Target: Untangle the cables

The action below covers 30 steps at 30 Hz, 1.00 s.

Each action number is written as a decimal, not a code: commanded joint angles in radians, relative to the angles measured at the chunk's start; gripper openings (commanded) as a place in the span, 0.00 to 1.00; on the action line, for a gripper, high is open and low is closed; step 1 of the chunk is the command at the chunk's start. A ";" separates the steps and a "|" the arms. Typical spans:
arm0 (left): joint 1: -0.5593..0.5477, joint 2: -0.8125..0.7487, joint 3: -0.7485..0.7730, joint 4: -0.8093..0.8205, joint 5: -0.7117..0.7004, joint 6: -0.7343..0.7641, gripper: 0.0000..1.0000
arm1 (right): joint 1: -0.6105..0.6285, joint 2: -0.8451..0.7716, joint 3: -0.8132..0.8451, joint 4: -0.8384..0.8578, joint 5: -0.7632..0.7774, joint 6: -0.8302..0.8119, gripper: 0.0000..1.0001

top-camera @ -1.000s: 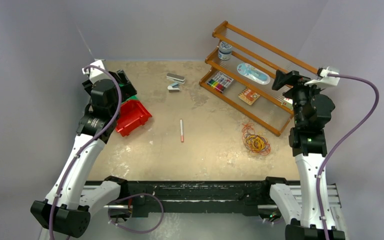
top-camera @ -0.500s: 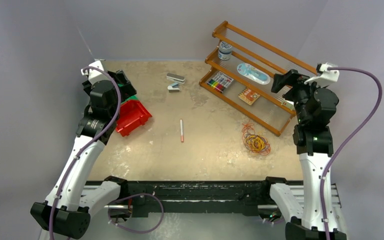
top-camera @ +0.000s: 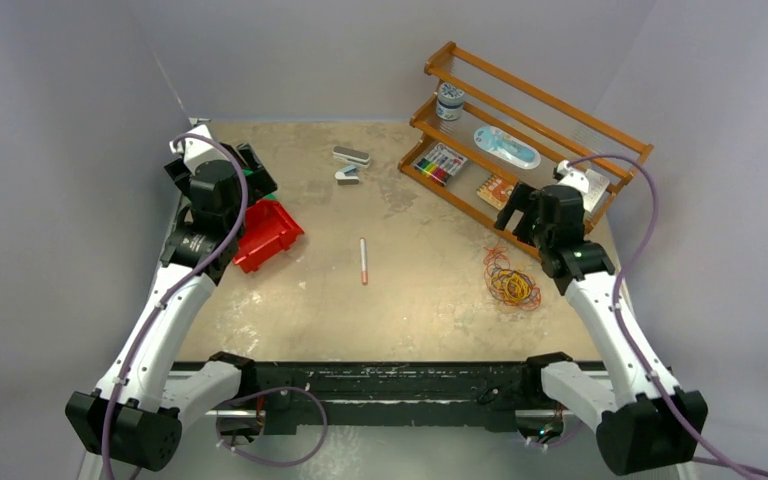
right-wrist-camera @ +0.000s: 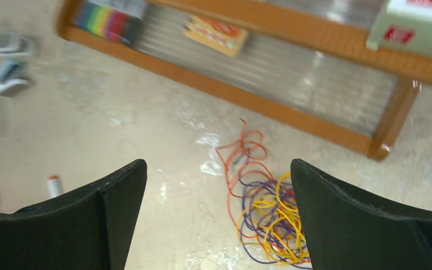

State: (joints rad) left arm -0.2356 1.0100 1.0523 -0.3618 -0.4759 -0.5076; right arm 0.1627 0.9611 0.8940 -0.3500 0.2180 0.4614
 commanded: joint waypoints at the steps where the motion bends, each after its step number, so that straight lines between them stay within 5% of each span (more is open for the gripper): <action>1: 0.010 -0.001 0.010 0.016 -0.018 -0.024 0.94 | -0.002 0.054 -0.060 0.029 0.111 0.134 0.99; 30: 0.010 0.054 -0.006 0.015 -0.010 -0.053 0.93 | -0.002 0.265 -0.230 0.041 0.210 0.404 0.99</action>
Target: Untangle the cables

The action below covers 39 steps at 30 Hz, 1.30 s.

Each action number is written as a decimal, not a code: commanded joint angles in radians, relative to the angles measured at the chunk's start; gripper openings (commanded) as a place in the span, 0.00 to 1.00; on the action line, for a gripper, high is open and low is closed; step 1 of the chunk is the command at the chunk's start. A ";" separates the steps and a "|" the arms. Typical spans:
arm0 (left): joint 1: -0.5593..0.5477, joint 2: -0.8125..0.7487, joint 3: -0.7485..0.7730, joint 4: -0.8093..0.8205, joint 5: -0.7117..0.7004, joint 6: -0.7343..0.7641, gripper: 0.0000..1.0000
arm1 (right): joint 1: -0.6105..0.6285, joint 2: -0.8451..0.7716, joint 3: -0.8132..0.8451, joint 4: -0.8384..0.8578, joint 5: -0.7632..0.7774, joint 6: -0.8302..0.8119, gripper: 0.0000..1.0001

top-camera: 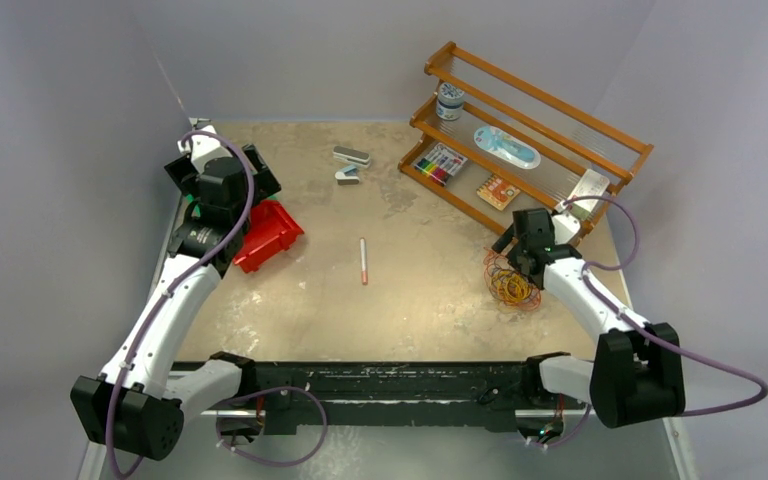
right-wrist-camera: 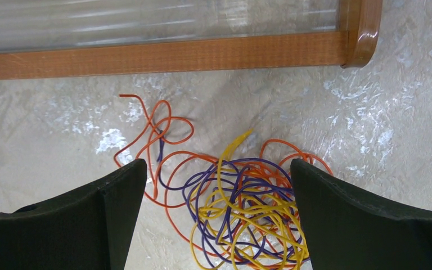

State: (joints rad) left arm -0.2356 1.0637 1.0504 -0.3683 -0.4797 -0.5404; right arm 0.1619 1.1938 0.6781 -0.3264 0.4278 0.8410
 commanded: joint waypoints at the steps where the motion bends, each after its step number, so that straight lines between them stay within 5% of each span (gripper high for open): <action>1: 0.011 0.001 -0.004 0.021 -0.007 -0.021 0.93 | -0.001 0.039 -0.016 0.026 -0.014 0.018 0.99; 8: 0.011 0.005 -0.010 0.017 -0.010 -0.025 0.92 | -0.001 0.038 -0.034 0.091 -0.121 -0.055 0.85; 19: 0.010 -0.001 -0.019 0.009 -0.021 -0.031 0.90 | 0.022 0.064 -0.069 0.285 -0.443 -0.213 0.27; 25: 0.011 -0.018 -0.025 -0.008 -0.039 -0.032 0.90 | 0.093 0.100 -0.040 0.376 -0.526 -0.241 0.08; 32: 0.011 -0.034 -0.034 -0.020 -0.043 -0.040 0.89 | 0.188 0.172 0.049 0.420 -0.539 -0.291 0.05; 36: 0.011 -0.037 -0.032 -0.022 -0.043 -0.044 0.89 | 0.194 0.145 0.085 0.351 -0.400 -0.295 0.14; 39: 0.010 -0.034 -0.031 -0.017 -0.040 -0.045 0.88 | 0.194 0.076 0.095 0.270 -0.279 -0.288 0.30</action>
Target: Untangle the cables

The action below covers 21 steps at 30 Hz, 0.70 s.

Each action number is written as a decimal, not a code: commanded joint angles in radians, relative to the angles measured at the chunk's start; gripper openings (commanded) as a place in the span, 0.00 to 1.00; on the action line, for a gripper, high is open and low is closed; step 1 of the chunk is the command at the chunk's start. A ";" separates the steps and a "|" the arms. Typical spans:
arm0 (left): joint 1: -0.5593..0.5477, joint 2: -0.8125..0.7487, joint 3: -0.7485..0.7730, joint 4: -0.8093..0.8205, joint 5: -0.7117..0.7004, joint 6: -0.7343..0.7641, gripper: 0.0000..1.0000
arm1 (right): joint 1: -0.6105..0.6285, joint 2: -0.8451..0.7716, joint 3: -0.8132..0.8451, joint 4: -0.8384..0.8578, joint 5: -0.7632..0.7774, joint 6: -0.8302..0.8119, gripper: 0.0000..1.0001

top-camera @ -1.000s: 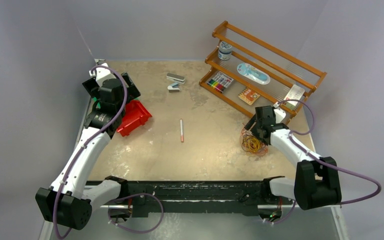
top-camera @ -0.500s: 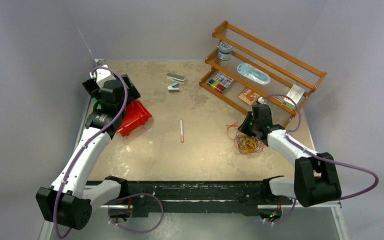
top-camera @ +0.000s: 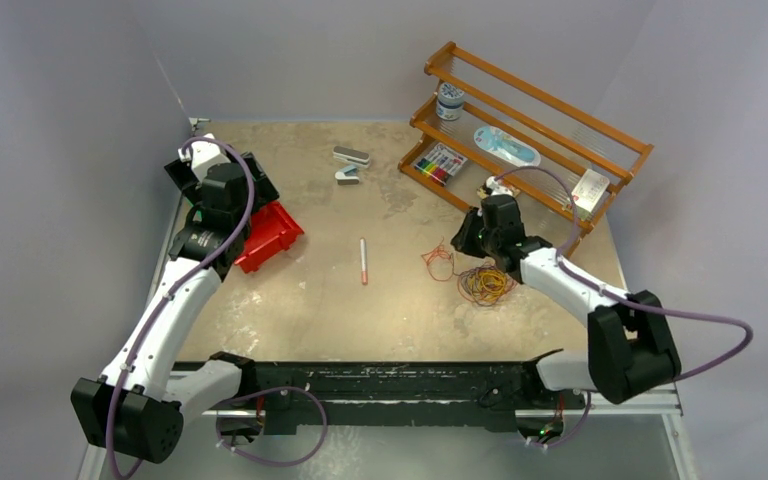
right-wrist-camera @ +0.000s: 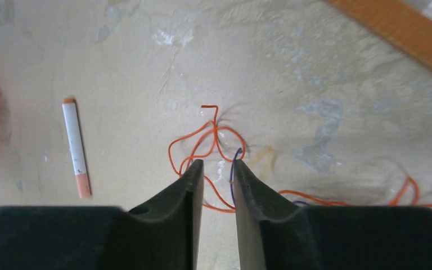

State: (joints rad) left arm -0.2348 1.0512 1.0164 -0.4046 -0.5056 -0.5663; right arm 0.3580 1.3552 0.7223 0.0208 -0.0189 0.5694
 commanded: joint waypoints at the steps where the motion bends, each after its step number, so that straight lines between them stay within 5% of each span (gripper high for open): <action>1: 0.010 -0.017 0.004 0.022 -0.011 -0.020 0.88 | -0.003 -0.113 0.050 -0.097 0.202 -0.007 0.40; 6: 0.010 0.012 0.010 0.027 0.007 -0.026 0.87 | -0.002 -0.225 0.084 -0.321 0.366 0.094 0.97; 15: 0.010 0.034 0.005 0.029 0.030 -0.040 0.84 | -0.002 -0.124 0.145 -0.725 0.471 0.402 0.99; 21: 0.011 0.019 0.003 0.017 0.013 -0.035 0.84 | -0.005 -0.085 0.092 -0.690 0.469 0.409 0.99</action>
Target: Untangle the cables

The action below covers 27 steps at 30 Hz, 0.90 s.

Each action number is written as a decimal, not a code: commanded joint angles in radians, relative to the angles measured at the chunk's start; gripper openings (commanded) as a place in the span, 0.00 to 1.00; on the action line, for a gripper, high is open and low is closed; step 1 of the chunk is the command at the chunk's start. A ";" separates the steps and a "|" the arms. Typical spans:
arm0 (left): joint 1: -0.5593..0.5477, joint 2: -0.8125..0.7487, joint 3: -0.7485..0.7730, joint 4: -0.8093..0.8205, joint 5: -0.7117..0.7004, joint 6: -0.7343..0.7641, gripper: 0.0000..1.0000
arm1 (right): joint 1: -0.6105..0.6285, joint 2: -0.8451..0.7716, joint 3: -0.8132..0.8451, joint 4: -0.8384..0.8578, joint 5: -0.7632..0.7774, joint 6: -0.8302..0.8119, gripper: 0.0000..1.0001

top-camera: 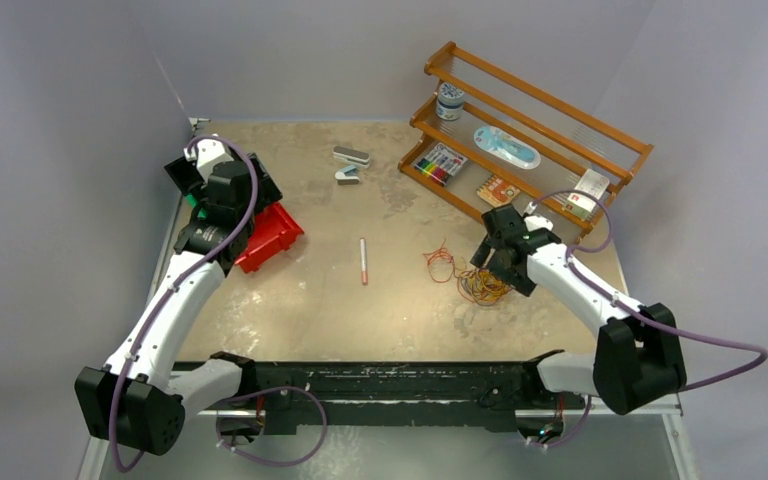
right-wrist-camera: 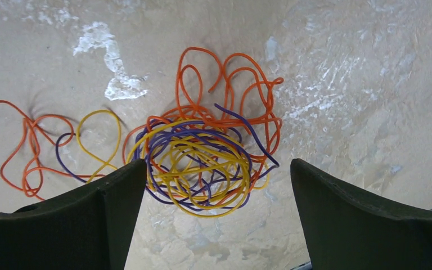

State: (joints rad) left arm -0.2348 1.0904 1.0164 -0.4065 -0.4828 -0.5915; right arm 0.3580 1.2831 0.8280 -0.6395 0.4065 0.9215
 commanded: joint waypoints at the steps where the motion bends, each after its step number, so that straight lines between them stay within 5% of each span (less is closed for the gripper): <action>1: 0.010 -0.022 0.003 0.017 -0.016 -0.009 0.84 | -0.009 -0.011 -0.025 -0.004 0.032 0.046 0.99; 9: 0.010 -0.023 0.006 0.012 -0.027 -0.009 0.84 | -0.036 0.055 -0.099 0.234 -0.143 -0.053 0.97; 19: 0.010 -0.022 0.001 0.006 -0.034 -0.007 0.84 | -0.034 -0.036 -0.224 0.525 -0.284 -0.234 0.60; 27: 0.010 -0.035 -0.013 0.009 -0.021 0.001 0.84 | -0.014 -0.018 -0.187 0.711 -0.474 -0.379 0.48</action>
State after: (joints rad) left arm -0.2348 1.0874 1.0145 -0.4137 -0.5014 -0.5911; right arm 0.3283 1.2556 0.5999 -0.0837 0.0555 0.6476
